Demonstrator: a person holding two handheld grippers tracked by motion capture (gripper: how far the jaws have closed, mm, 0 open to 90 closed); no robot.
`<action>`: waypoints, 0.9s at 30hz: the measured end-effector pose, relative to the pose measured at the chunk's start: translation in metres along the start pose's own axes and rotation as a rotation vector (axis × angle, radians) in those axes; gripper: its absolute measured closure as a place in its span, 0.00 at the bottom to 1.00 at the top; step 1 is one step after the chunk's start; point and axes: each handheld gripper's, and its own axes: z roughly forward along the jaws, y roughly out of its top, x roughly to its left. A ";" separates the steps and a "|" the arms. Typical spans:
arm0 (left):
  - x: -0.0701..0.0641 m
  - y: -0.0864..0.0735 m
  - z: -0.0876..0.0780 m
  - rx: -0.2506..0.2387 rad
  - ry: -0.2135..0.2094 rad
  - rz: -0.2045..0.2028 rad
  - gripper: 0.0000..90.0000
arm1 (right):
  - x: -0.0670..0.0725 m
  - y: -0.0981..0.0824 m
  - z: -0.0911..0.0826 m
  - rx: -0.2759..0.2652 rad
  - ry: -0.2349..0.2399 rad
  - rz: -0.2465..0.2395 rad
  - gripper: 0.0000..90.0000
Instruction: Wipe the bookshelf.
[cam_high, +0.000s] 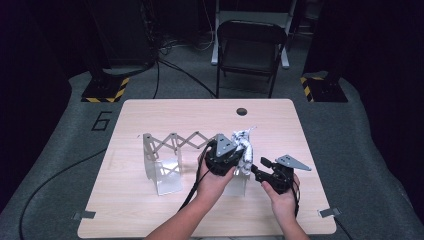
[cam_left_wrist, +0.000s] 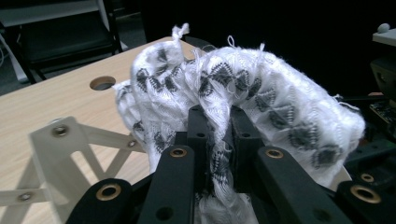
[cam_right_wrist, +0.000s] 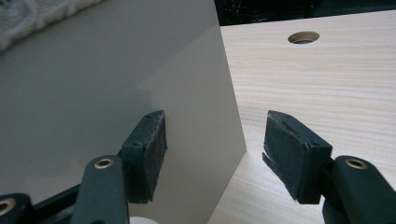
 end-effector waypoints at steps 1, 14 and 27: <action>-0.002 -0.001 0.003 0.007 0.004 -0.004 0.90 | 0.000 0.000 0.000 -0.001 0.003 -0.001 0.43; -0.013 -0.050 0.029 0.109 0.017 -0.003 0.88 | 0.000 -0.001 0.000 -0.003 -0.007 -0.006 0.48; -0.008 -0.030 0.016 -0.023 0.018 -0.036 0.88 | 0.004 -0.005 0.002 0.005 -0.023 -0.022 0.53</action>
